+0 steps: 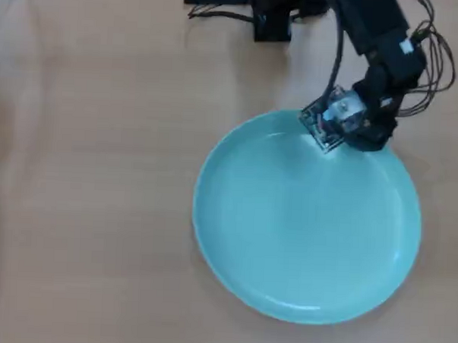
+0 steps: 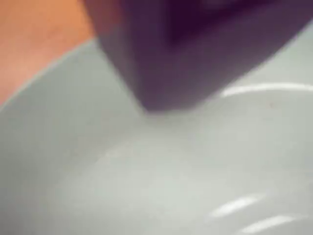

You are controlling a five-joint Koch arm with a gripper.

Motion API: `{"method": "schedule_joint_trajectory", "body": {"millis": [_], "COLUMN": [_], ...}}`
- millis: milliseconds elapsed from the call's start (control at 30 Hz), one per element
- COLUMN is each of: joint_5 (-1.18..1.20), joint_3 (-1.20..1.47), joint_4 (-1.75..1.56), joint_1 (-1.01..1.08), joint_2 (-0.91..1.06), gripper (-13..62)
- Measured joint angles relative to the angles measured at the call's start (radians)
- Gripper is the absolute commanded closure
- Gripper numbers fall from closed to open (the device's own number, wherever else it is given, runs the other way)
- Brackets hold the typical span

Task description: Move the green bowl from right to left

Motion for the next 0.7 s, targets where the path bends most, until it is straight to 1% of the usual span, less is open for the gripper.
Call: {"method": "schedule_joint_trajectory", "body": {"millis": [367, 700], "joint_5": [0.044, 0.044], "joint_3": [-0.051, -0.114], "joint_4": [0.020, 0.035], "joint_1": [-0.212, -0.354], "joint_2": [-0.002, -0.002], "gripper": [55.5, 55.5]}}
